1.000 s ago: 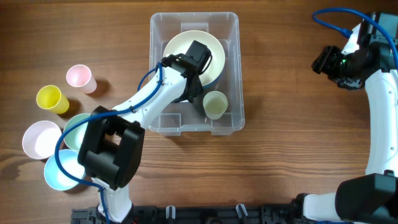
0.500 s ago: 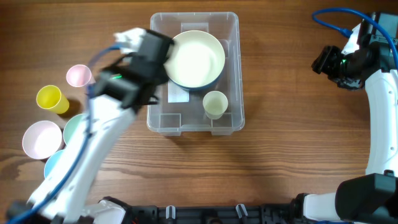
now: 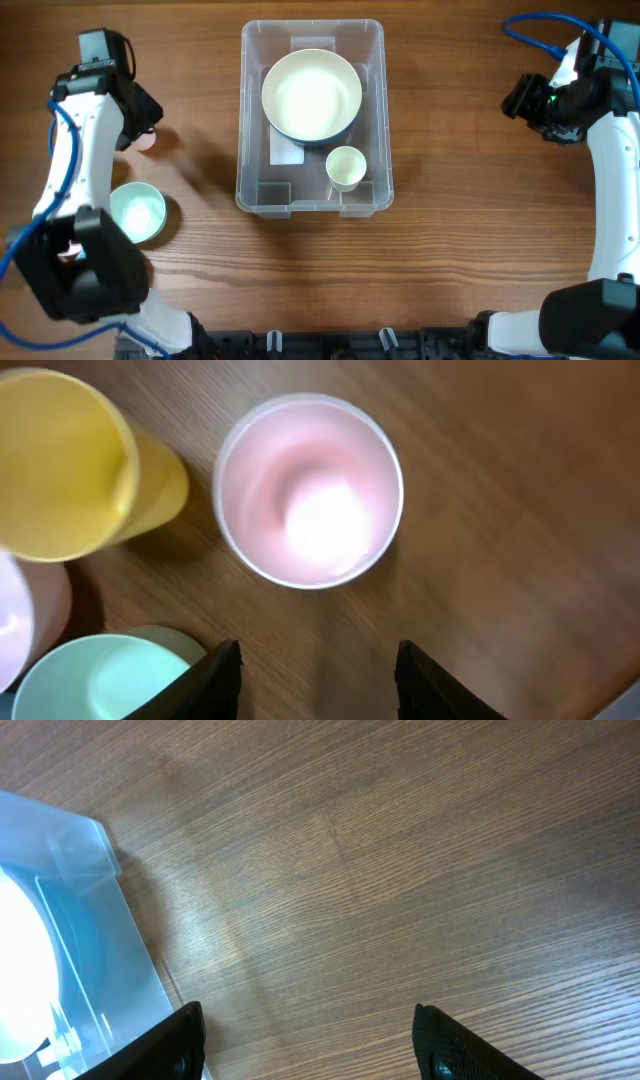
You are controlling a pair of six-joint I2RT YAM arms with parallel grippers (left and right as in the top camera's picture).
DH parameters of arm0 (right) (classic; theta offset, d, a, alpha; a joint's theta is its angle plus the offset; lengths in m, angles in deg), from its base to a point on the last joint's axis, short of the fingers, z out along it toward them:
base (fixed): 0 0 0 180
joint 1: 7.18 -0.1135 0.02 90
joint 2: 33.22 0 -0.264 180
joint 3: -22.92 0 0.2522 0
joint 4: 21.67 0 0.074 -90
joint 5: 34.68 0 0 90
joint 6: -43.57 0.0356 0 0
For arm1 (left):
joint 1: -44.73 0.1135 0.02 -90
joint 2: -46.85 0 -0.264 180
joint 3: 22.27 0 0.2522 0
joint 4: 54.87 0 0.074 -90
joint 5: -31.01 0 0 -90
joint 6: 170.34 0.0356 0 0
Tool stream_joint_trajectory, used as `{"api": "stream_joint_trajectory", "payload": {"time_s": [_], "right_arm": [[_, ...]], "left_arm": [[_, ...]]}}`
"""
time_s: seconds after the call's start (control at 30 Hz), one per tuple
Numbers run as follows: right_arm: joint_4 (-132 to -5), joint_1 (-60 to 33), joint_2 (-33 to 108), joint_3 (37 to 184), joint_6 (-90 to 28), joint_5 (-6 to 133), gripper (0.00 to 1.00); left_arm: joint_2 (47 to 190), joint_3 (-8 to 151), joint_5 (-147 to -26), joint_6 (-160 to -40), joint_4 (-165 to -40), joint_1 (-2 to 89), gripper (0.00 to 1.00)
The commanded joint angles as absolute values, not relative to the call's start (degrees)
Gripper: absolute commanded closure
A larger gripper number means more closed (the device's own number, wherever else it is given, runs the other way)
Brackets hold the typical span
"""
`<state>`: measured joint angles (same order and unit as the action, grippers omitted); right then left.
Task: Pack container
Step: 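Grasp the pink cup with the left gripper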
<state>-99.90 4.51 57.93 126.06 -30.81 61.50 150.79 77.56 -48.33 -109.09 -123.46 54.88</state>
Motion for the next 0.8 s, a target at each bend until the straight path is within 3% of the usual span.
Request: {"api": "stream_joint_trajectory", "payload": {"time_s": [0.0,0.37,0.57,0.63,0.7,0.77], "right_arm": [[-99.79,4.27,56.55,125.91,-30.92,61.78,0.33],[-99.76,4.27,56.58,125.91,-32.54,61.78,0.33],[-99.98,4.27,56.55,125.91,-32.56,61.78,0.32],[-99.98,4.27,56.55,125.91,-32.58,61.78,0.32],[-100.0,4.27,56.55,125.91,-32.56,61.78,0.32],[-100.03,4.27,56.55,125.91,-32.56,61.78,0.32]], "left_arm": [[154.11,83.52,-50.69,-103.8,-123.72,55.12,0.5],[163.91,91.7,-51.48,-103.08,-126.83,55.52,0.43],[169.7,91.7,-51.5,-103.26,-127.68,56.41,0.44],[171.38,91.7,-51.72,-103.26,-128.36,56.63,0.54],[171.47,91.7,-51.7,-103.26,-128.01,56.63,0.8],[171.14,92.0,-51.7,-103.3,-127.79,56.63,0.95]]}}
